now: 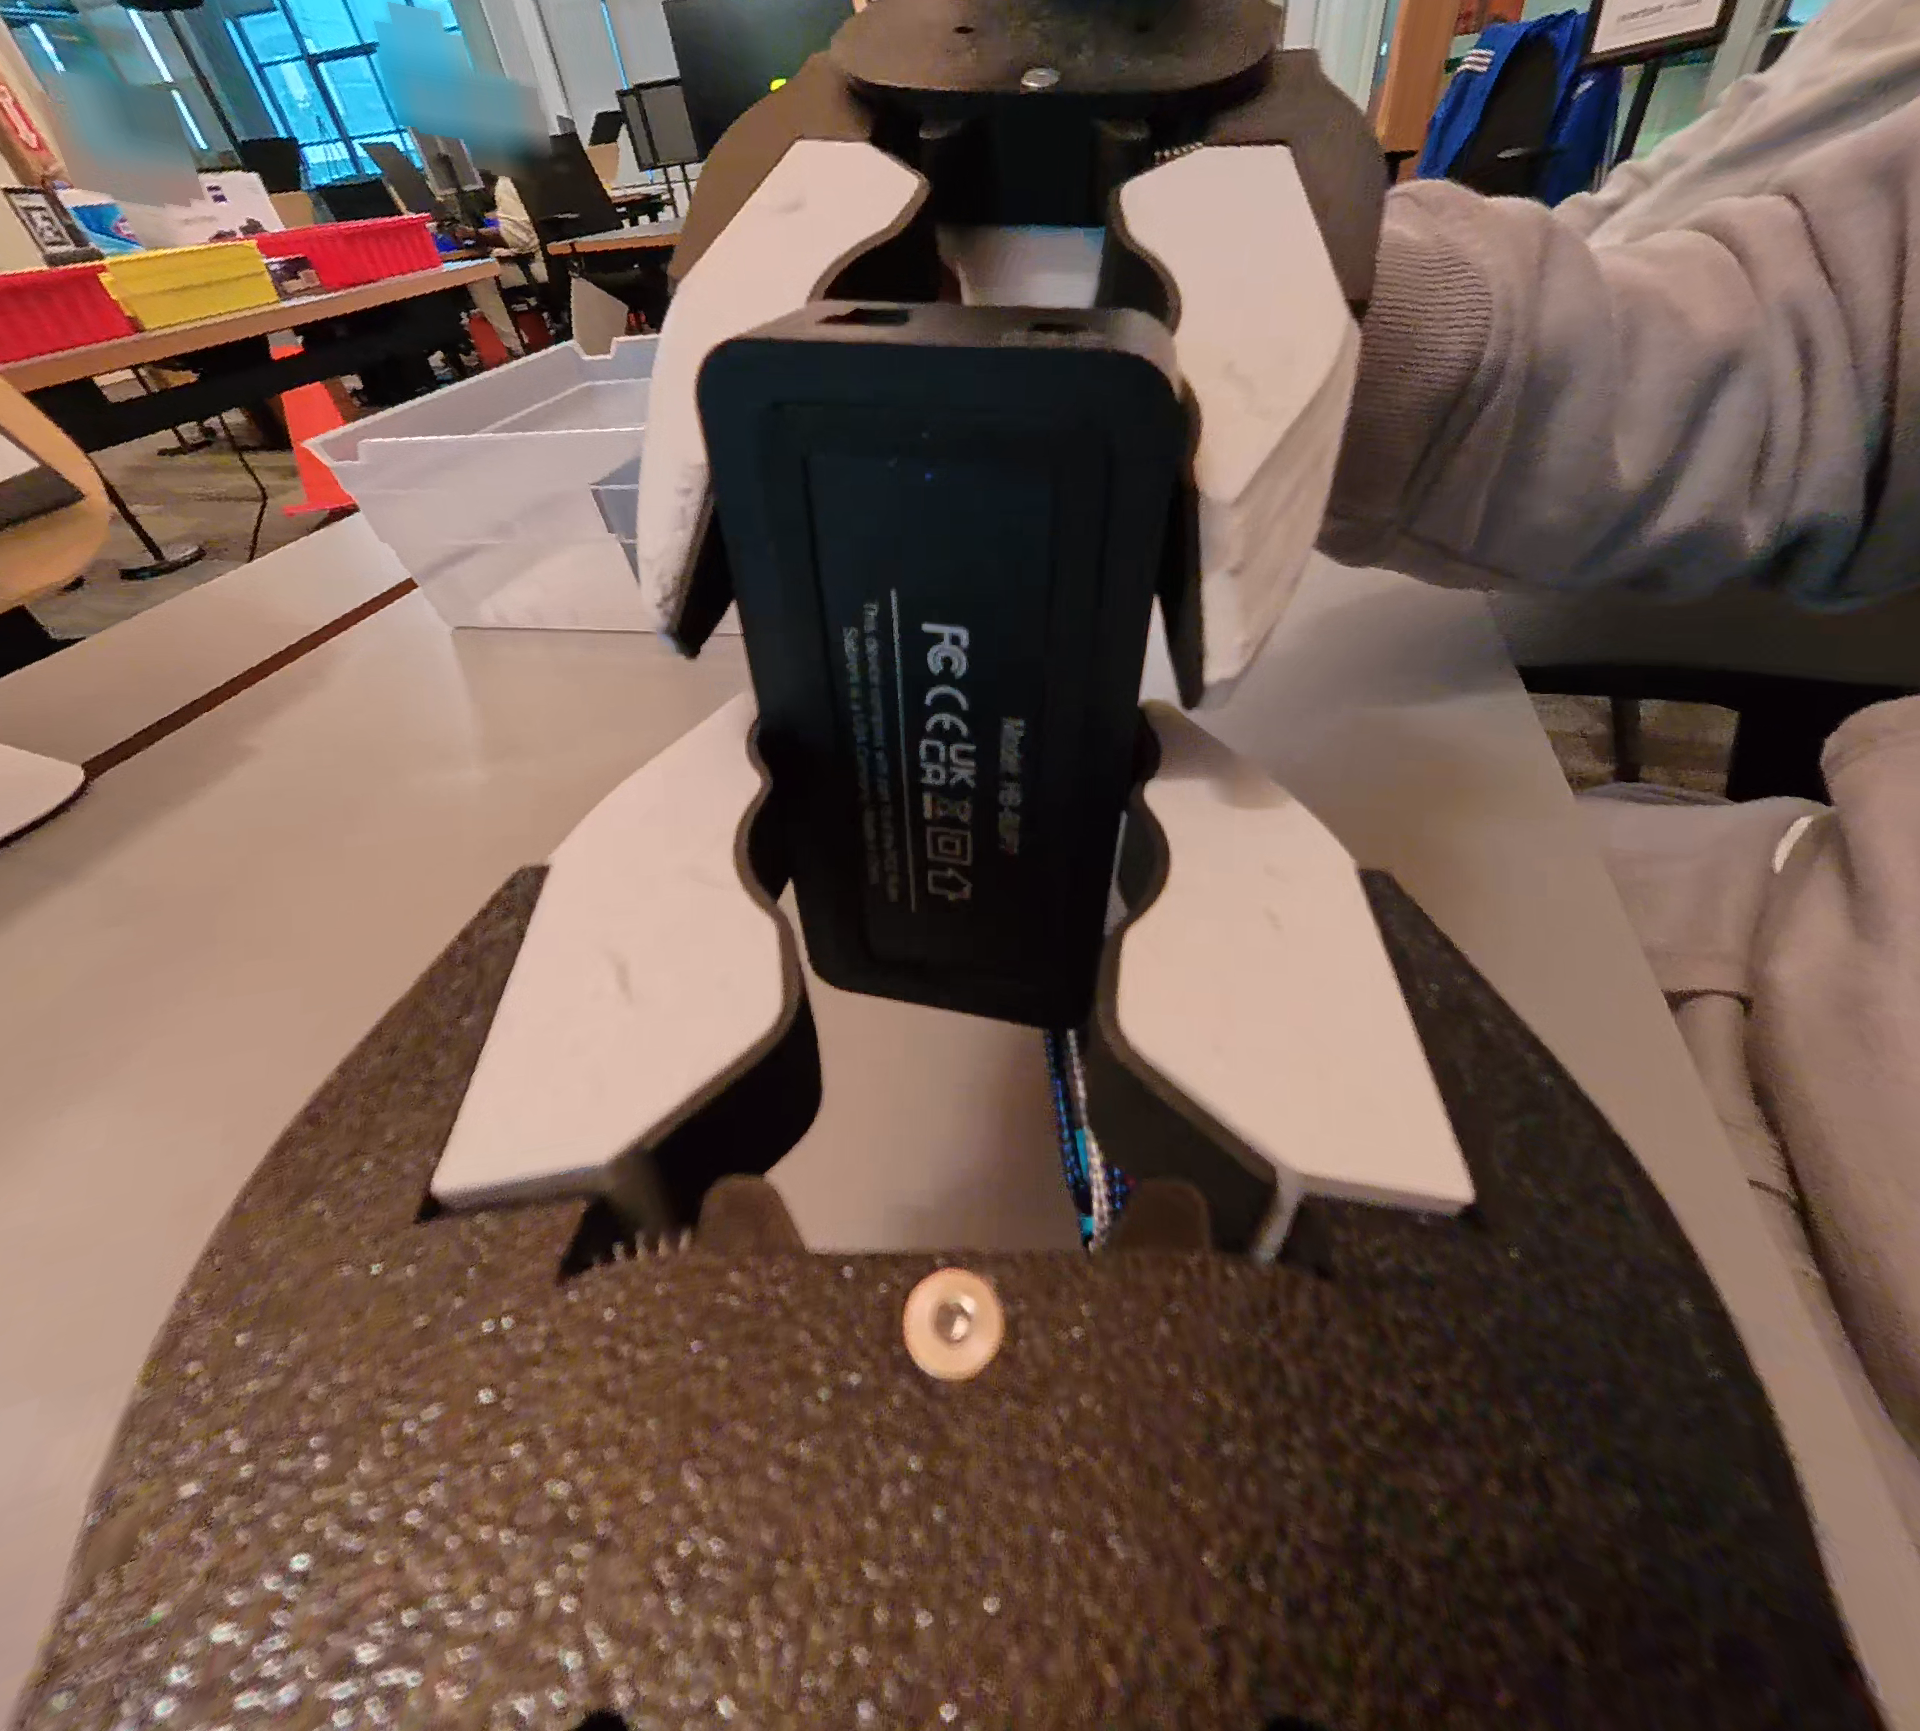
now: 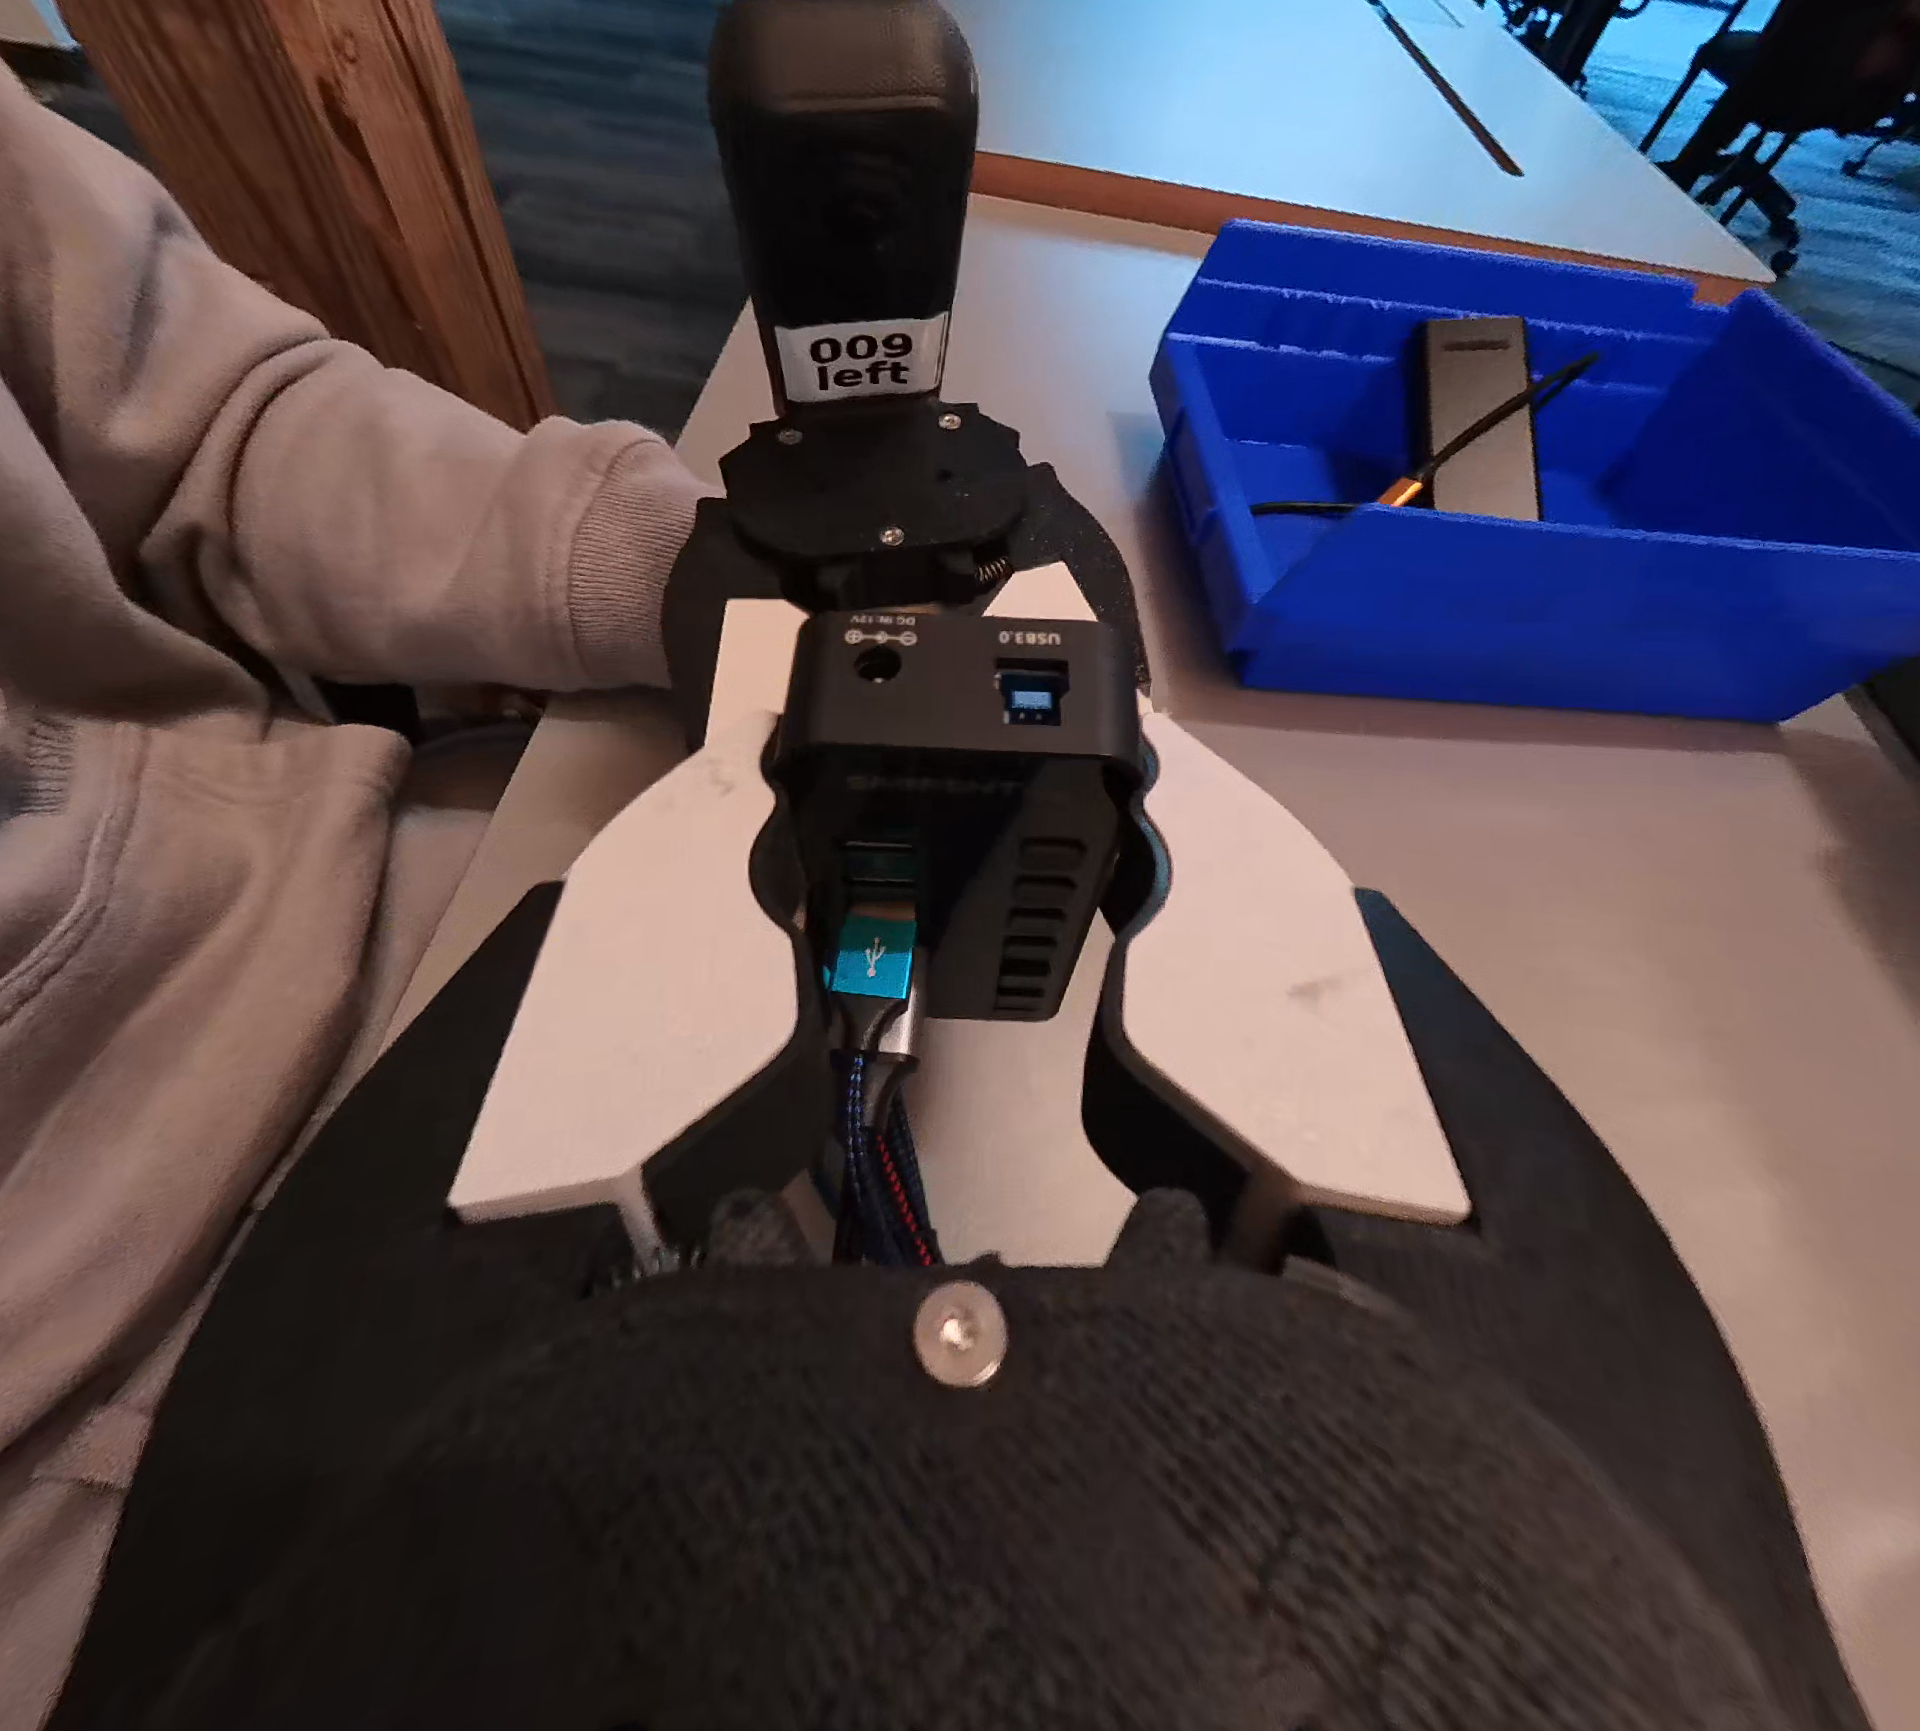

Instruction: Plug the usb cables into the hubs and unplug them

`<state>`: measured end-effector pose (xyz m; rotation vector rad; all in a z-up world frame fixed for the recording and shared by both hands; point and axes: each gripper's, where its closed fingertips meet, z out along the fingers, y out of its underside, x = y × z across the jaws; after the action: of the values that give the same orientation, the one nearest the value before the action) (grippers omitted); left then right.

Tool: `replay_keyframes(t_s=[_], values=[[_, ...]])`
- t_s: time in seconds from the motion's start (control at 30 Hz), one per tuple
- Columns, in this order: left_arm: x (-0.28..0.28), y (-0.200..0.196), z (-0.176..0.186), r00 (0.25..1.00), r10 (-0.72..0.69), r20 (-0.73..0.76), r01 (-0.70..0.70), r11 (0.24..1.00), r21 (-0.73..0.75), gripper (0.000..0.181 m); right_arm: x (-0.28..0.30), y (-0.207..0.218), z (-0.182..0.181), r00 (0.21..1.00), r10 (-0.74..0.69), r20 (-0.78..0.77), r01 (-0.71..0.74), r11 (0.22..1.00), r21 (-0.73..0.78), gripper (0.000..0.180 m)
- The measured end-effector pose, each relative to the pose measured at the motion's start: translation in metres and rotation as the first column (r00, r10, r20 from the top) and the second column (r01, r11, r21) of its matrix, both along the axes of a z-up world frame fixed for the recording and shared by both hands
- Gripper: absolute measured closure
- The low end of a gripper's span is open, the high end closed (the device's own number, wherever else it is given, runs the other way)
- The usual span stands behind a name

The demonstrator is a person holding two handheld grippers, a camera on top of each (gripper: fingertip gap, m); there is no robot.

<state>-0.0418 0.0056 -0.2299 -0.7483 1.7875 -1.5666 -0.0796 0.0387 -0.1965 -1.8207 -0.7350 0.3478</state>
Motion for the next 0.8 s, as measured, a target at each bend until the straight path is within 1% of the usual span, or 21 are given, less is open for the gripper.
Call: replay_keyframes(t_s=[0.13, 0.2, 0.3, 0.43, 0.53, 0.63, 0.7, 0.73, 0.77, 0.8], values=[[-0.001, 0.001, -0.007, 0.999, -0.003, -0.043, 0.004, 1.000, 0.023, 0.118, -0.004, 0.002, -0.005, 0.999, -0.009, 0.051, 0.010, 1.000, -0.018, 0.121], [0.000, 0.000, -0.010, 0.999, 0.004, -0.048, -0.002, 0.999, 0.040, 0.116, -0.006, 0.002, -0.002, 1.000, -0.005, 0.028, 0.005, 1.000, -0.015, 0.120], [0.001, 0.000, -0.008, 0.999, 0.008, -0.042, -0.007, 1.000, 0.025, 0.117, -0.006, 0.004, -0.001, 1.000, -0.001, 0.023, 0.001, 1.000, -0.018, 0.121], [0.003, 0.003, -0.015, 0.997, 0.022, -0.073, -0.019, 0.998, 0.052, 0.117, -0.003, 0.005, -0.008, 0.998, -0.006, 0.064, 0.009, 0.999, -0.054, 0.121], [0.004, 0.004, -0.018, 0.995, 0.019, -0.096, -0.016, 0.999, 0.029, 0.117, -0.001, 0.008, -0.009, 0.999, -0.016, 0.030, 0.017, 0.998, -0.056, 0.121], [0.009, 0.009, -0.014, 0.996, 0.074, -0.058, -0.073, 0.997, 0.018, 0.118, 0.002, 0.013, -0.003, 0.998, -0.057, 0.032, 0.058, 0.998, -0.022, 0.120], [0.011, 0.014, -0.012, 0.993, 0.103, -0.052, -0.103, 0.995, 0.003, 0.118, 0.004, 0.011, -0.001, 0.995, -0.079, 0.053, 0.080, 0.997, -0.018, 0.110], [0.010, 0.016, -0.009, 0.995, 0.096, -0.041, -0.097, 0.995, -0.020, 0.117, 0.008, 0.009, -0.001, 0.992, -0.099, 0.076, 0.101, 0.995, -0.020, 0.109], [0.009, 0.020, -0.005, 0.995, 0.101, -0.022, -0.102, 0.994, -0.040, 0.117, 0.014, 0.005, -0.002, 0.988, -0.119, 0.097, 0.121, 0.993, -0.014, 0.112], [0.007, 0.023, -0.003, 0.995, 0.098, -0.015, -0.099, 0.994, -0.049, 0.118, 0.017, 0.000, -0.002, 0.988, -0.119, 0.097, 0.120, 0.993, -0.008, 0.118]])
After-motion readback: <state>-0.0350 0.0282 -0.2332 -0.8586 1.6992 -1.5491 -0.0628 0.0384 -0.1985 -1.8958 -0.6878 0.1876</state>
